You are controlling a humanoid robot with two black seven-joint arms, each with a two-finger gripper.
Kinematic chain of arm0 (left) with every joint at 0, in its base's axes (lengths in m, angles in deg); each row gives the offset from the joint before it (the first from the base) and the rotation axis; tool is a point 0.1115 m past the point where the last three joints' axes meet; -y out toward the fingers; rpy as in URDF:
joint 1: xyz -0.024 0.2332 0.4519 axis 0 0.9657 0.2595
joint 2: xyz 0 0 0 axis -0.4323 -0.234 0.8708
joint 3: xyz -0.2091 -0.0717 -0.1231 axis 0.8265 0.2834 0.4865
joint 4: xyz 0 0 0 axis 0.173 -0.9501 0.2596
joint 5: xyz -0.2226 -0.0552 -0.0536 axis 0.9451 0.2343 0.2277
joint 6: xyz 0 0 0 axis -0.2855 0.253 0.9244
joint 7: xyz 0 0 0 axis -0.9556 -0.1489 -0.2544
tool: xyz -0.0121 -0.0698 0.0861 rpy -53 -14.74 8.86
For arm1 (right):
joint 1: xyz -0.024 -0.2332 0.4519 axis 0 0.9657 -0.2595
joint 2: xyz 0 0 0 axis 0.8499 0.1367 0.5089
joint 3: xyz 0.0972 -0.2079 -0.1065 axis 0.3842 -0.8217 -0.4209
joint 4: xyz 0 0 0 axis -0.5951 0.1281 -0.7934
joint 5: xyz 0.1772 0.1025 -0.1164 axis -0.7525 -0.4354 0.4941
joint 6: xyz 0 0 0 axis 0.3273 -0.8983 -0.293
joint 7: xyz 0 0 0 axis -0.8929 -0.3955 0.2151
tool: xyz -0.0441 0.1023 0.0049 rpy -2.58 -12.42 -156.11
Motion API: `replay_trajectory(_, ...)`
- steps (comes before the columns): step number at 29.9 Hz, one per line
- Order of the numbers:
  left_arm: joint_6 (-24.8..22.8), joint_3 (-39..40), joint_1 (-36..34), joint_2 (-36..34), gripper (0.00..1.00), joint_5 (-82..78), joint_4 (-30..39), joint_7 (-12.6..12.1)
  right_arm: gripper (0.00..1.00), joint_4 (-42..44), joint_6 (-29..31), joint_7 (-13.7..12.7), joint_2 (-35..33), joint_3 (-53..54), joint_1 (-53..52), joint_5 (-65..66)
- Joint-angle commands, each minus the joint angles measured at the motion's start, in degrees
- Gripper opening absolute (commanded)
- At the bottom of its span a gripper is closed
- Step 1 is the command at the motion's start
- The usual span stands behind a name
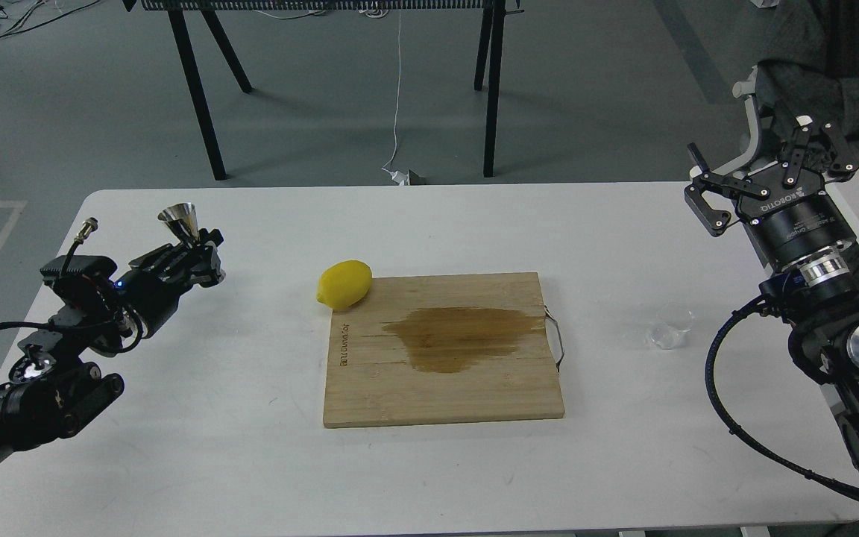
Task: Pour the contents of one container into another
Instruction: 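Lift the jigger high with the left gripper, then carry the jigger over the cutting board and lower it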
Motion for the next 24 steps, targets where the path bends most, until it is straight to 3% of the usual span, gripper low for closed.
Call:
replay_trajectory(1,-3.53,0.17,-5.8,-0.11,0.13,0.01,4.01,0.0,0.99,0.41,0.0,-0.02,-0.06,-0.07,-0.33,0.02)
replay_trajectory(9,-10.39,0.26,-12.93,3.56,0.13,0.09,13.16,0.0,0.99,2.52,0.0,-0.02,-0.06,-0.24,-1.38,0.02)
replay_trajectory(19,-9.6,-4.13,-11.61,15.69,0.13,-0.7,12.72,0.0,0.99,4.98,0.0,-0.02,-0.77,-0.59,-3.66,0.02)
replay_trajectory(24,-7.23,-5.01,-7.4,20.62,0.13,-0.87,12.46,0.0,0.99,5.07,0.0,-0.11,-0.59,-1.21,-4.11,0.02)
